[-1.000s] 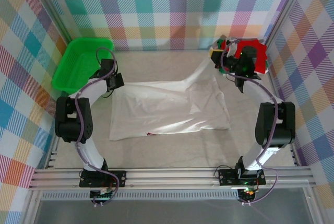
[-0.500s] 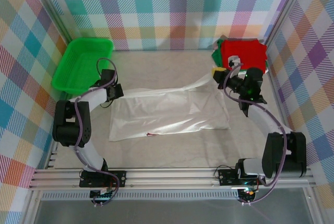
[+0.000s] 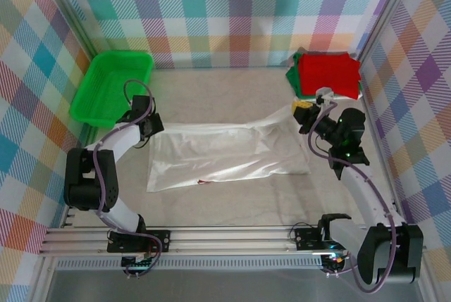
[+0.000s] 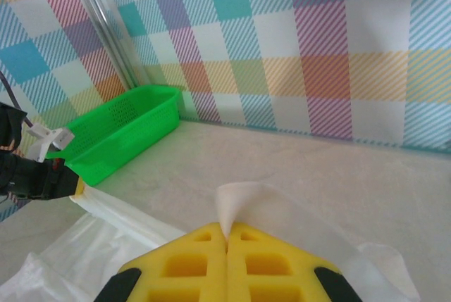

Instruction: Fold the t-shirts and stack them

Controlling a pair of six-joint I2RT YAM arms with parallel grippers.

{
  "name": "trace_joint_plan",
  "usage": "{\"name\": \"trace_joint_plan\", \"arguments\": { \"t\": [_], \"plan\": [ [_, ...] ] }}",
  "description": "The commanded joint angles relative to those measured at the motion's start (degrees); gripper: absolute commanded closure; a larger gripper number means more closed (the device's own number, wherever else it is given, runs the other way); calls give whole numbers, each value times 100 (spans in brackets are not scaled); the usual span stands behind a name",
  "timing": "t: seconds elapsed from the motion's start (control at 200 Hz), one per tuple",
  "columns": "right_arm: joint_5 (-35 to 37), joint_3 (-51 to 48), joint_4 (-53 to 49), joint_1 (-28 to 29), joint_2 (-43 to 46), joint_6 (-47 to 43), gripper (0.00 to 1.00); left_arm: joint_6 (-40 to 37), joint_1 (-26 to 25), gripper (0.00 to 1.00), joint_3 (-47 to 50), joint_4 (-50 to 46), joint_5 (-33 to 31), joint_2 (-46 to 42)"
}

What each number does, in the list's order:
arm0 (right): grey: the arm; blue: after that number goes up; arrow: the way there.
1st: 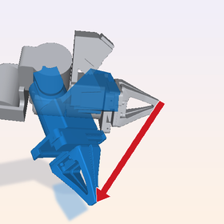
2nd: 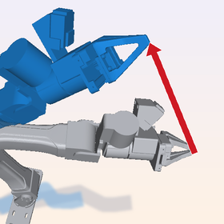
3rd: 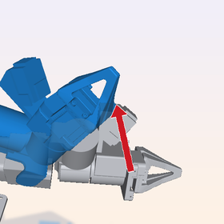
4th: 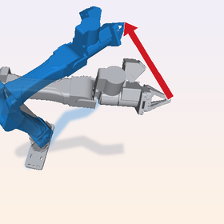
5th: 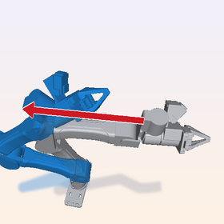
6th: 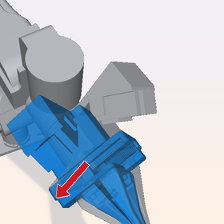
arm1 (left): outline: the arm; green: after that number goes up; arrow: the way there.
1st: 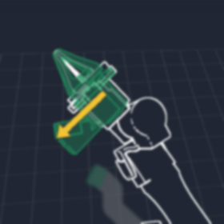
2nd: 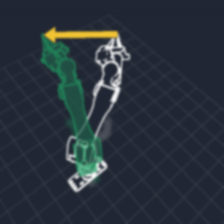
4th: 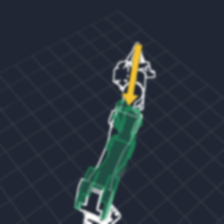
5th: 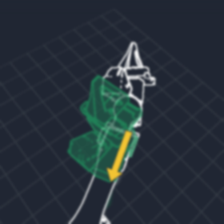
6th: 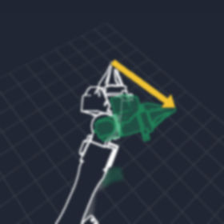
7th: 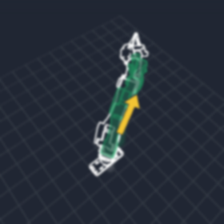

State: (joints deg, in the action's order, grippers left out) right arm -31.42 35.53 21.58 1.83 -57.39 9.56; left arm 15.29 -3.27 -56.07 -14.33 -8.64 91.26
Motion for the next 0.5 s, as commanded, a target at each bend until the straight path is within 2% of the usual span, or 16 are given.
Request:
{"name": "trace_joint_plan", "arguments": {
  "t": [0.0, 0.125, 0.185, 0.215, 0.28, 0.33, 0.38, 0.4, 0.495],
  "plan": [
    [60, -201, -367, -30, 342, -79, 100, 205, 71, 100, 153, -473, -7, -266],
    [-31, -417, -807, -29, 795, 56, 100, 387, 63, 100, 384, -640, 201, -400],
    [-156, -474, -1116, -31, 1037, 139, 95, 455, 63, 100, 526, -693, 256, -504],
    [-207, -493, -1335, -36, 1169, 184, 94, 502, 63, 95, 600, -744, 236, -548],
    [-305, -572, -1851, -29, 1486, 293, 94, 550, 61, 77, 741, -873, 269, -638],
    [-290, -680, -2231, -30, 1802, 415, 87, 557, 63, 63, 858, -953, 348, -724],
    [-293, -810, -2553, -31, 2140, 538, 68, 626, 61, 55, 987, -1037, 306, -835],
    [-310, -854, -2688, -33, 2301, 584, 61, 640, 60, 54, 1032, -1060, 284, -895],
    [-122, -938, -3208, -32, 2994, 755, 51, 675, 63, 51, 1206, -984, 222, -1146]
  ]
}}
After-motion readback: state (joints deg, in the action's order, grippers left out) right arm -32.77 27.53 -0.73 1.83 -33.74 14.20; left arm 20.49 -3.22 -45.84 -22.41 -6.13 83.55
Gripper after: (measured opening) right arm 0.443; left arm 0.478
